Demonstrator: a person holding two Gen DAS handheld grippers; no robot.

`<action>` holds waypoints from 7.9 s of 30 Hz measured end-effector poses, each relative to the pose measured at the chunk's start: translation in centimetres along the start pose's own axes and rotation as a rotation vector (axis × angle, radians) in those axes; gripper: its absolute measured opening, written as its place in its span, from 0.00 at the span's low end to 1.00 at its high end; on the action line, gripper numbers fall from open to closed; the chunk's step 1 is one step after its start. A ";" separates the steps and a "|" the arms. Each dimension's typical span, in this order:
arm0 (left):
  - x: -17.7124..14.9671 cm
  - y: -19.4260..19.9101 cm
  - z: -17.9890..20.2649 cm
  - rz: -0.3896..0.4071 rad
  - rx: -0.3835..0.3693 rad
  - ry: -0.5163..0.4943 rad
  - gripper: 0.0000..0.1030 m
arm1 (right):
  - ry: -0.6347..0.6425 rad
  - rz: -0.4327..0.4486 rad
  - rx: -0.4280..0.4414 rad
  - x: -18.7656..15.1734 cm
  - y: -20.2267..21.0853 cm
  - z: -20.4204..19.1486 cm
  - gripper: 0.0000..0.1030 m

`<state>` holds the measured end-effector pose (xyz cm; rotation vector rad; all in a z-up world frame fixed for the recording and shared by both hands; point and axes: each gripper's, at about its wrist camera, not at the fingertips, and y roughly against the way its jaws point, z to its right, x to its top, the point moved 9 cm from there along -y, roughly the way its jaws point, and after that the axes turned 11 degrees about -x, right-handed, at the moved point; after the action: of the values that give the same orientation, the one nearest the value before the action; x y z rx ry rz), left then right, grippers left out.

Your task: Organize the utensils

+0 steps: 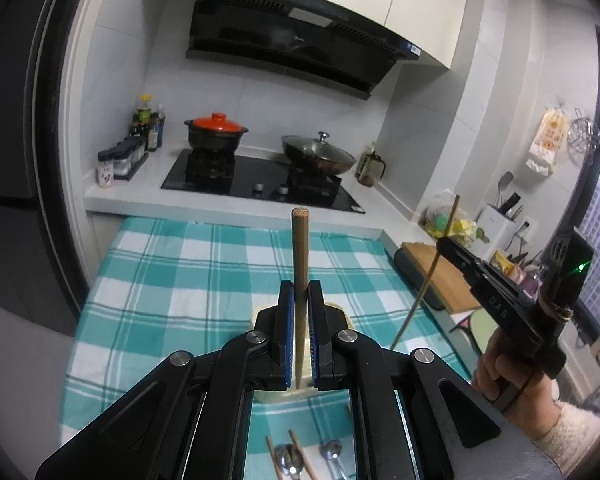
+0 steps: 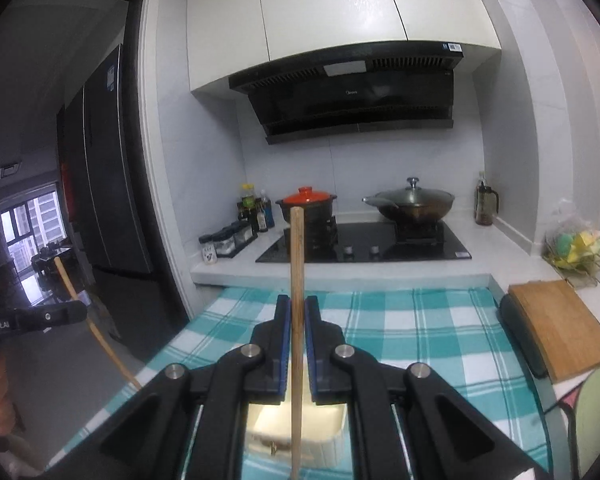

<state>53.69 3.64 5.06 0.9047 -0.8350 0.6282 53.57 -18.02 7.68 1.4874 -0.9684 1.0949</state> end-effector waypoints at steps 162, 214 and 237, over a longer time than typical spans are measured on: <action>-36.6 0.0 -6.7 -0.399 0.352 0.083 0.43 | 0.027 -0.663 -0.371 -37.1 11.3 11.8 0.08; -32.9 -7.3 -9.8 -0.698 0.233 -0.040 0.56 | 0.156 -0.961 -0.180 -36.1 5.4 11.8 0.34; -25.5 -3.6 -8.1 -0.456 0.232 -0.043 0.04 | 0.041 -0.760 -0.167 -28.9 3.0 10.9 0.07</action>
<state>45.62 5.70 -20.66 1.2759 -0.5704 0.3091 44.69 -28.17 -20.30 1.4936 -0.3788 0.4746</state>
